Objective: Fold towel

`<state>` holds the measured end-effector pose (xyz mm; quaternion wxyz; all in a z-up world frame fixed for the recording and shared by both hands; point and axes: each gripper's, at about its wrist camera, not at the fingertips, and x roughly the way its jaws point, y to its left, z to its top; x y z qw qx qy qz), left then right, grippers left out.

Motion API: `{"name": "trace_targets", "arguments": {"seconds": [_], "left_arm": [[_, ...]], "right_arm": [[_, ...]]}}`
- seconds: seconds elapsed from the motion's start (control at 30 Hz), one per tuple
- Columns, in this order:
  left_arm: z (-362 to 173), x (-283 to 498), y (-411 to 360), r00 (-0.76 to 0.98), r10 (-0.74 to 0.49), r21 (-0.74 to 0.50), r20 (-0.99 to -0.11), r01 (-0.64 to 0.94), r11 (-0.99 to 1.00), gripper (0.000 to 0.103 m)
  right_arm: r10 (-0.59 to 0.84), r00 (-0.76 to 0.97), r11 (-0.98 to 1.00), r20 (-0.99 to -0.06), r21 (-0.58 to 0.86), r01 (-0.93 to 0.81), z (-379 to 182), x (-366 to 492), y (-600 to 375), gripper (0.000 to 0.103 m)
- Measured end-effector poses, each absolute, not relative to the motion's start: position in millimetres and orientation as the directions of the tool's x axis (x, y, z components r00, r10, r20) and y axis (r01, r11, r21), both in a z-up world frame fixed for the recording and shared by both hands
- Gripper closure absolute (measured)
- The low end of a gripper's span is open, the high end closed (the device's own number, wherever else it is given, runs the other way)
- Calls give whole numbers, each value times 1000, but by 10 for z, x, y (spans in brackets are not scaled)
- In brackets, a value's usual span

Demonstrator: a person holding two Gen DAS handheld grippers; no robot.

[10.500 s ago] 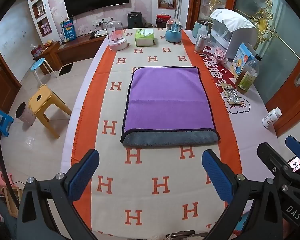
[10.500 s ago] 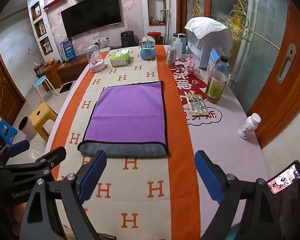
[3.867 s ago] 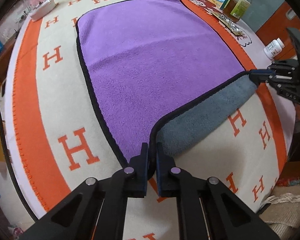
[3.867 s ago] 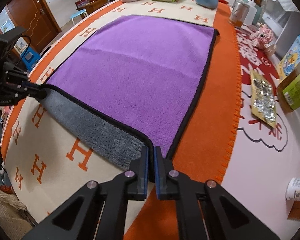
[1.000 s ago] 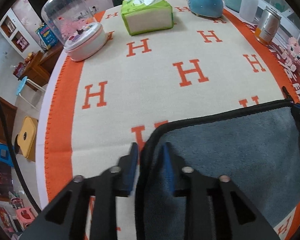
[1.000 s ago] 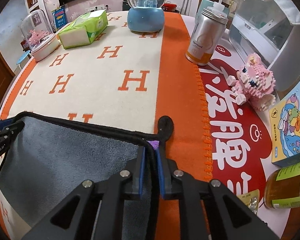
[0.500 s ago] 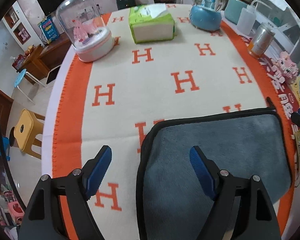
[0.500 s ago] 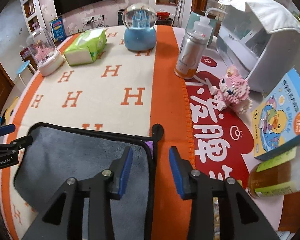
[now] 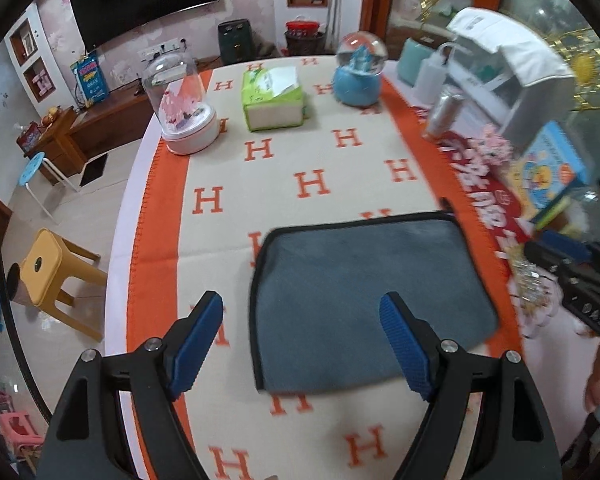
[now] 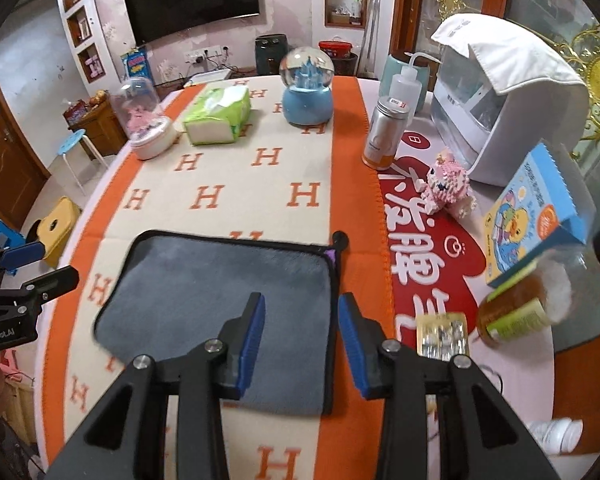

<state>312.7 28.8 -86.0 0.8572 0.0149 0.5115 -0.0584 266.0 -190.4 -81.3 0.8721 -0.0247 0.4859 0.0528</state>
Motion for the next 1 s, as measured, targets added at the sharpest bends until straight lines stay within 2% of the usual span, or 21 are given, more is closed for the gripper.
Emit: {"name": "trace_targets", "arguments": {"seconds": [0.2,0.27,0.43,0.77,1.0], "left_arm": [[-570,2489,195,490,-166,-108,-856,144,984,22],[-507,2271,183,496,-193,-136,-847,149,979,22],[-380,1758,158,515,-239,-182,-823,159,970,22],[-212,1005,56,558,-228,-162,-797,166,973,22],[-126,718,86,534,-252,-209,-807,141,968,18]], "right_arm": [[110,536,992,-837,58,-112,-592,2022,-1905,63],[118,546,992,-829,74,-102,-538,1802,-1916,56],[135,550,991,-824,102,-89,-479,1295,-1898,52],[143,554,990,-820,123,-72,-388,582,-1772,51],[129,559,991,-819,118,-55,-290,279,-1705,51]]}}
